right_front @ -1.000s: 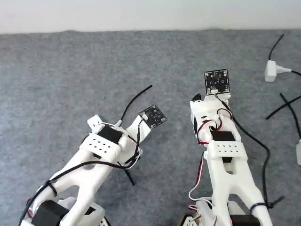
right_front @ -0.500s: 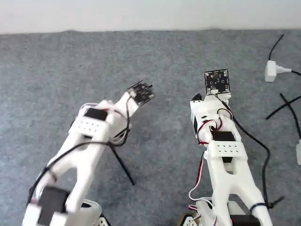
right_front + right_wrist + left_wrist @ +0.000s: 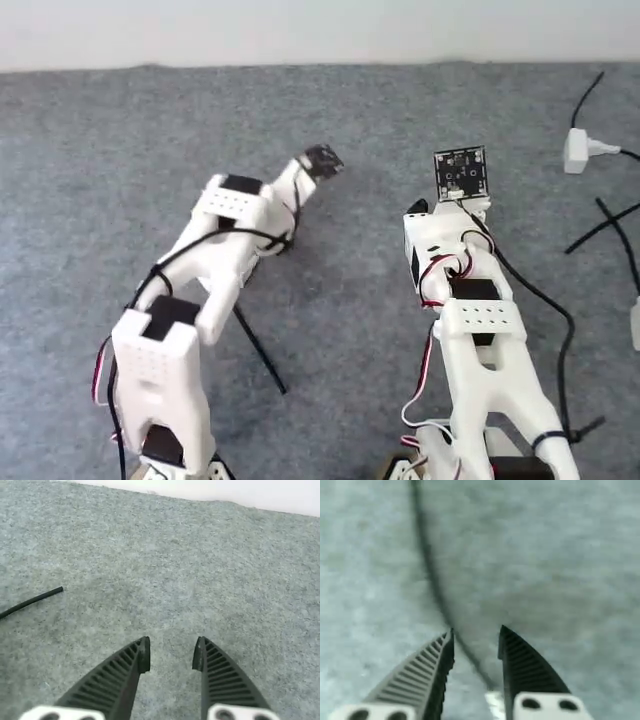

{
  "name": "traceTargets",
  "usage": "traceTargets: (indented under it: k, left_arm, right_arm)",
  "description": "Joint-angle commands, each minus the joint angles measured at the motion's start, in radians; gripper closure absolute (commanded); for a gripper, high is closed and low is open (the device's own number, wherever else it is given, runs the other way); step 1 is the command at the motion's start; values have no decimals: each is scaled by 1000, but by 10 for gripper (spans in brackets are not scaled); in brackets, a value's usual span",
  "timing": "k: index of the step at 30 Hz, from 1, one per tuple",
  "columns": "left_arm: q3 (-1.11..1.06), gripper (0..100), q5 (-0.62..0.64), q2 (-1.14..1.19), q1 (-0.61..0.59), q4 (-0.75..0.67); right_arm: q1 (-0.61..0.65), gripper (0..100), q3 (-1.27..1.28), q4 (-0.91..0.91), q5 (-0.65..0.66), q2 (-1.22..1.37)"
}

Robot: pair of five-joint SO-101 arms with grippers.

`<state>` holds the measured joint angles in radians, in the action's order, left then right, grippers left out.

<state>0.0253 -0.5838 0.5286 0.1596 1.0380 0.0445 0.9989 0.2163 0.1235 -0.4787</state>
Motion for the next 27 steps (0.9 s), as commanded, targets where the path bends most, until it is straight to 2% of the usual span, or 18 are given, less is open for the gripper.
traceTargets:
  k: [1,6,13,27]
  left_arm:
    - [125,853,-12,29,-61,12]
    - [217,853,-38,114,-135,14]
    - [229,855,-54,120,-180,28]
    - [229,855,-100,77,-439,63]
  right_arm:
    - [7,836,-14,-21,18,-2]
    - [7,836,-14,-21,18,-2]
    - [7,836,-14,-22,18,-2]
    - [7,836,-14,-19,18,-7]
